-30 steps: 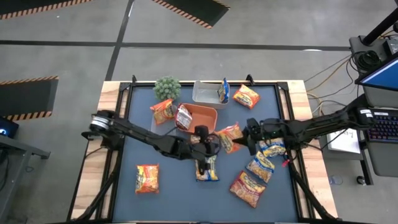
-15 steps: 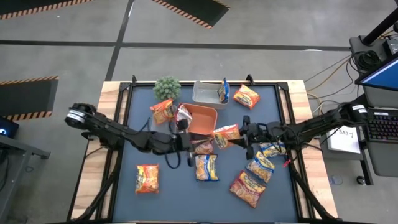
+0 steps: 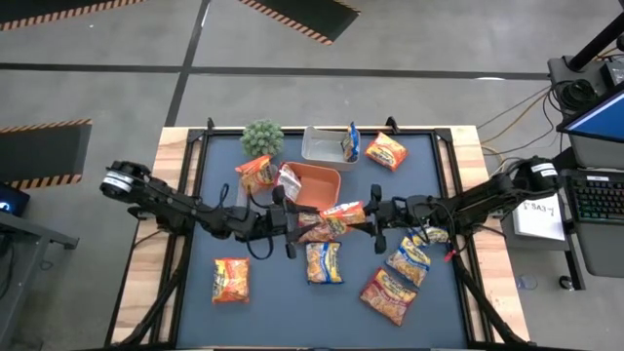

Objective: Sort Maruchan noodles
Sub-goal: Put the orange noodle pack into the transparent bin

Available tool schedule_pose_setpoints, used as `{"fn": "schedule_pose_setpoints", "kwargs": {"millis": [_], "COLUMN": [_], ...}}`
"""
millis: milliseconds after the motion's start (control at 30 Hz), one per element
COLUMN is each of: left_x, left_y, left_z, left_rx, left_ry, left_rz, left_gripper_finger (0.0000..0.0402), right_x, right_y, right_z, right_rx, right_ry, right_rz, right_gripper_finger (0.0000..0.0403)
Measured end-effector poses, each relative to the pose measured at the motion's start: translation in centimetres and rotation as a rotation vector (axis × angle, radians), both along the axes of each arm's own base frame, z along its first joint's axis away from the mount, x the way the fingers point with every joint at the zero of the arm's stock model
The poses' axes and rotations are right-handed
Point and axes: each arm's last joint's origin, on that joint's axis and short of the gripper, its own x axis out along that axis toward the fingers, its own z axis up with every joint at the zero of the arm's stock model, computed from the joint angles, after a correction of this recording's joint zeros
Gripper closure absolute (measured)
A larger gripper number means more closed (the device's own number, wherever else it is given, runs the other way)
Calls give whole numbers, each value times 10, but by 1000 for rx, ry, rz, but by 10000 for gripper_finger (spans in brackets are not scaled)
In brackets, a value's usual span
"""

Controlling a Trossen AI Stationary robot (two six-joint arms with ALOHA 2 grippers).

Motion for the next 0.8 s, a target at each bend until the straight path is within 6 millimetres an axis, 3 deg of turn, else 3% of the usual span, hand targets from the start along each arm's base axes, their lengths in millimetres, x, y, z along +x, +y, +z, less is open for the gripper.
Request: {"fn": "schedule_pose_setpoints", "kwargs": {"millis": [167, 300, 600, 800], "left_x": [0, 1, 12, 14], "left_y": [0, 0, -2, -2], "left_z": [-1, -4, -15, -20], "left_rx": [0, -7, -9, -2], "left_ry": [9, 14, -19, -6], "left_rz": [0, 0, 5, 6], "left_gripper_finger": [150, 126, 134, 180], "right_x": [14, 22, 40, 48], "right_y": [2, 4, 6, 8], "right_z": [8, 14, 16, 14], "right_rx": [-69, -120, -174, -189], "right_ry": [-22, -39, -21, -10], "right_rz": [6, 9, 18, 21], "right_gripper_finger": [303, 303, 303, 292]}}
